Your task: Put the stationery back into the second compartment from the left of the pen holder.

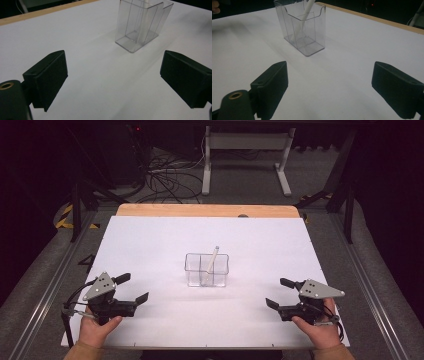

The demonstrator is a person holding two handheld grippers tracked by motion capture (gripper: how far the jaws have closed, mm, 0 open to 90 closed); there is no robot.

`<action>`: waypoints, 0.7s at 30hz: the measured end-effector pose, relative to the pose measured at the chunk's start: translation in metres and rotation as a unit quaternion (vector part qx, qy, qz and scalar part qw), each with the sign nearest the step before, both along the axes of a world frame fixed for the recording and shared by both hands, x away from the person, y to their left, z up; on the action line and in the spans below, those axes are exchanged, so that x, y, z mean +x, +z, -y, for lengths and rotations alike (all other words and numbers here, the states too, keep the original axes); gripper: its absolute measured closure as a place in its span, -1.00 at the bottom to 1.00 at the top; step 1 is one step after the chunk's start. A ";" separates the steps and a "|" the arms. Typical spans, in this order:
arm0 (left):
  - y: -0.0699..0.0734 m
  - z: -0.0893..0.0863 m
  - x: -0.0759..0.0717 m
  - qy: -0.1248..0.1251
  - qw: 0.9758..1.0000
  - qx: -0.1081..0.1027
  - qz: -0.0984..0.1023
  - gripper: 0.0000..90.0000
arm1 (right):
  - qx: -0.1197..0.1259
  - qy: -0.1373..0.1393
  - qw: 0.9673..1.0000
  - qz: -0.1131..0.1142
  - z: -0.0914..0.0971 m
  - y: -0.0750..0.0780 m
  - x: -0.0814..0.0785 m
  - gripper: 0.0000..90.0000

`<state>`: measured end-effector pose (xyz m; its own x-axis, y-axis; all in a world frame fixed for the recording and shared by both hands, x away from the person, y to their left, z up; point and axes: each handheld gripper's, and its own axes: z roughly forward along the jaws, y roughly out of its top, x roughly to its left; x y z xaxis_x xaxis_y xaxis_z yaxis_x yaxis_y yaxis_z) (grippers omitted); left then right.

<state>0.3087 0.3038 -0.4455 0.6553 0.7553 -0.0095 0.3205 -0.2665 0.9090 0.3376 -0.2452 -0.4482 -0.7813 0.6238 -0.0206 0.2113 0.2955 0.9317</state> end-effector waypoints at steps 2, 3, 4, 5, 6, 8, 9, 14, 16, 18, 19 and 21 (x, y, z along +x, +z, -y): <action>-0.007 -0.001 -0.001 0.003 1.000 0.003 -0.004 -0.82 | -0.001 -0.001 1.000 -0.001 0.000 0.000 0.000 -0.68; -0.009 -0.001 -0.001 0.004 1.000 0.003 -0.006 -0.82 | -0.001 -0.001 1.000 0.000 0.001 0.000 0.000 -0.68; -0.012 -0.001 -0.001 0.004 1.000 0.000 -0.008 -0.82 | -0.001 -0.001 1.000 -0.002 0.001 -0.001 0.000 -0.68; -0.015 -0.001 -0.002 0.003 1.000 -0.008 -0.011 -0.82 | 0.000 0.000 1.000 -0.001 0.001 -0.001 0.000 -0.68; -0.017 -0.001 -0.002 -0.002 1.000 -0.021 -0.015 -0.81 | 0.002 -0.001 1.000 -0.002 0.001 -0.002 0.000 -0.68; -0.019 0.000 -0.002 -0.006 0.999 -0.041 -0.024 -0.81 | -0.001 0.000 1.000 -0.001 0.001 -0.002 0.000 -0.68; -0.019 0.001 -0.002 -0.004 0.999 -0.034 -0.020 -0.81 | -0.003 0.002 1.000 -0.001 0.001 -0.002 0.000 -0.68; -0.019 0.002 -0.003 0.008 1.000 -0.010 -0.003 -0.80 | -0.003 0.002 1.000 -0.005 -0.001 -0.003 0.000 -0.68; -0.019 0.001 -0.003 0.008 1.000 -0.009 -0.003 -0.80 | -0.005 0.004 1.000 -0.003 -0.002 -0.004 0.000 -0.68; -0.019 0.001 -0.003 0.010 1.000 -0.010 -0.002 -0.80 | -0.006 0.002 1.000 -0.004 -0.002 -0.004 0.000 -0.69; -0.019 0.001 -0.002 0.010 1.000 -0.011 -0.001 -0.81 | -0.004 0.002 1.000 -0.005 -0.002 -0.004 0.000 -0.69; -0.018 0.001 -0.002 0.011 1.000 -0.014 -0.003 -0.81 | -0.007 0.002 1.000 -0.003 -0.001 -0.004 0.000 -0.69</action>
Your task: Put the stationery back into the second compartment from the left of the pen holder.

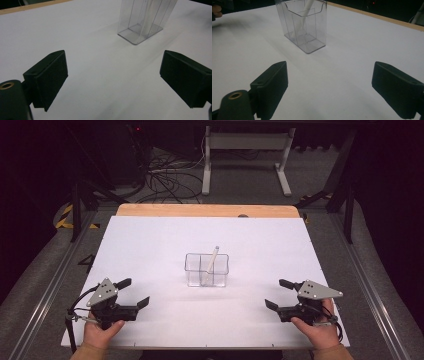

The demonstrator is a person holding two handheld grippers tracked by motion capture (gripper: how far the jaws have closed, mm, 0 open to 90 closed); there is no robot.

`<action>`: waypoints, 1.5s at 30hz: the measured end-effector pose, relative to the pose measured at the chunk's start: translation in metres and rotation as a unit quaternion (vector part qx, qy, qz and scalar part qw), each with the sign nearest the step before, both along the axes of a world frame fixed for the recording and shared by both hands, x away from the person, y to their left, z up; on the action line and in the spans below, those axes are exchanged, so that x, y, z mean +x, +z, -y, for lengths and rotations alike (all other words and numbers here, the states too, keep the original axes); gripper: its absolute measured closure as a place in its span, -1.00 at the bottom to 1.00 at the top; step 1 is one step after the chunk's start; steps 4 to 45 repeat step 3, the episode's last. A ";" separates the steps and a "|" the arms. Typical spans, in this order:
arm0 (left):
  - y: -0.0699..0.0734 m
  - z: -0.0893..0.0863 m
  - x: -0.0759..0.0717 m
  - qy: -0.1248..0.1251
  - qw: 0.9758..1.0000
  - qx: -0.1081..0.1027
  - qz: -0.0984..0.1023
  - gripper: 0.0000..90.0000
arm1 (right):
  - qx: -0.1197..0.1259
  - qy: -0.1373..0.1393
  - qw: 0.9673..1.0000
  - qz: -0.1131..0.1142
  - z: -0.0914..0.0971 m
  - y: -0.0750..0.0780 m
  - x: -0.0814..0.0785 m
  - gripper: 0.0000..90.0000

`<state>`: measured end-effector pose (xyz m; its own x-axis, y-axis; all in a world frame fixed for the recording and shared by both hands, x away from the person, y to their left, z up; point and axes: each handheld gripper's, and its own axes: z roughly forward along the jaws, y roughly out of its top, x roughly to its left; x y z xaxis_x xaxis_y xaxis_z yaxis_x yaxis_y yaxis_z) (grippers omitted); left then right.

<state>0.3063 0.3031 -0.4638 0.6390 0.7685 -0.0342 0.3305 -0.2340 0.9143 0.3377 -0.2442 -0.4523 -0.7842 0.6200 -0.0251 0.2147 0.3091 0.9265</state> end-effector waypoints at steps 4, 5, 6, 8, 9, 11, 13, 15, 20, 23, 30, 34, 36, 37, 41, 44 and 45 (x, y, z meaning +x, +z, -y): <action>0.000 0.000 0.000 0.000 1.000 -0.002 0.001 -0.83 | 0.003 -0.003 1.000 0.000 0.000 0.001 0.000 -0.69; 0.000 0.000 0.000 0.000 1.000 -0.002 0.001 -0.83 | 0.003 -0.003 1.000 0.000 0.000 0.001 0.000 -0.69; 0.000 0.000 0.000 0.000 1.000 -0.002 0.001 -0.83 | 0.003 -0.003 1.000 0.000 0.000 0.001 0.000 -0.69; 0.000 0.000 0.000 0.000 1.000 -0.002 0.001 -0.83 | 0.003 -0.003 1.000 0.000 0.000 0.001 0.000 -0.69; 0.000 0.000 0.000 0.000 1.000 -0.002 0.001 -0.83 | 0.003 -0.003 1.000 0.000 0.000 0.001 0.000 -0.69; 0.000 0.000 0.000 0.000 1.000 -0.002 0.001 -0.83 | 0.003 -0.003 1.000 0.000 0.000 0.001 0.000 -0.69; 0.000 0.000 0.000 0.000 1.000 -0.002 0.001 -0.83 | 0.003 -0.003 1.000 0.000 0.000 0.001 0.000 -0.69; 0.000 0.000 0.000 0.000 1.000 -0.002 0.001 -0.83 | 0.003 -0.003 1.000 0.000 0.000 0.001 0.000 -0.69; 0.000 0.000 0.000 0.000 1.000 -0.002 0.001 -0.83 | 0.003 -0.003 1.000 0.000 0.000 0.001 0.000 -0.69; 0.000 0.000 0.000 0.000 1.000 -0.002 0.001 -0.83 | 0.003 -0.003 1.000 0.000 0.000 0.001 0.000 -0.69; 0.000 0.000 0.000 0.000 1.000 -0.002 0.001 -0.83 | 0.003 -0.003 1.000 0.000 0.000 0.001 0.000 -0.69; 0.000 0.000 0.000 0.000 1.000 -0.002 0.001 -0.83 | 0.003 -0.003 1.000 0.000 0.000 0.001 0.000 -0.69; 0.000 0.000 0.000 0.000 1.000 -0.002 0.001 -0.83 | 0.003 -0.003 1.000 0.000 0.000 0.001 0.000 -0.69; 0.000 0.000 0.000 0.000 1.000 -0.002 0.001 -0.83 | 0.003 -0.003 1.000 0.000 0.000 0.001 0.000 -0.69; 0.000 0.000 0.000 0.000 1.000 -0.002 0.001 -0.83 | 0.003 -0.003 1.000 0.000 0.000 0.001 0.000 -0.69; 0.000 0.000 0.000 0.000 1.000 -0.002 0.001 -0.83 | 0.003 -0.003 1.000 0.000 0.000 0.001 0.000 -0.69; 0.000 0.000 0.000 0.000 1.000 -0.002 0.001 -0.83 | 0.003 -0.003 1.000 0.000 0.000 0.001 0.000 -0.69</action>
